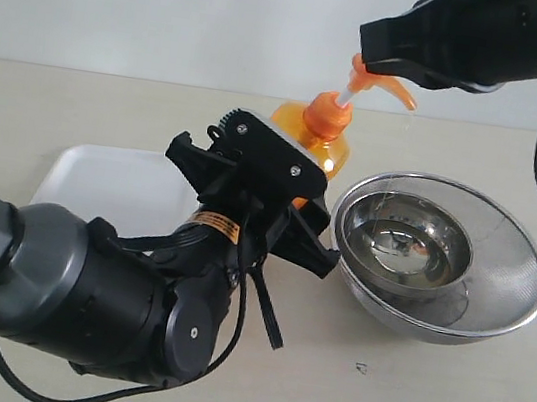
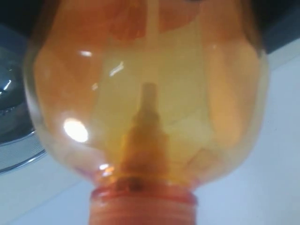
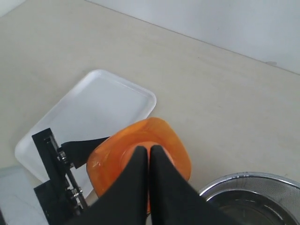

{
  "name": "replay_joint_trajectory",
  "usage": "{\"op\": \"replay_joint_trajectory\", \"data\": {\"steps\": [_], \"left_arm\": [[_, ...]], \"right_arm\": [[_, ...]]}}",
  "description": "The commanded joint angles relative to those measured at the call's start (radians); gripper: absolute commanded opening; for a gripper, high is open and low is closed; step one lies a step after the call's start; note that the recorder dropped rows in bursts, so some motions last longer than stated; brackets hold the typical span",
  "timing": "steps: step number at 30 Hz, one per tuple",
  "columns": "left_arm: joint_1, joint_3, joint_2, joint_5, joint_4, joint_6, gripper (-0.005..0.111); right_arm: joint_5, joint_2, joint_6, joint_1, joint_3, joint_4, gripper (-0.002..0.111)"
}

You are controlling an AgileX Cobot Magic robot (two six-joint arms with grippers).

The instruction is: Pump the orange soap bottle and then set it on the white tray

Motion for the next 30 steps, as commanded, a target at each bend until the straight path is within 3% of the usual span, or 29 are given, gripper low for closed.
{"op": "replay_joint_trajectory", "data": {"steps": [1, 24, 30], "left_arm": [[-0.011, -0.018, 0.013, 0.067, 0.046, -0.029, 0.005], [-0.011, -0.023, 0.044, 0.062, 0.048, -0.033, 0.005], [-0.011, -0.023, 0.044, 0.062, 0.043, -0.033, 0.005]], "right_arm": [[0.111, 0.056, -0.005, 0.002, 0.026, -0.033, 0.0], [0.111, 0.104, -0.013, 0.002, 0.026, -0.038, 0.0], [0.061, 0.007, -0.022, 0.0, 0.026, -0.06, 0.0]]}}
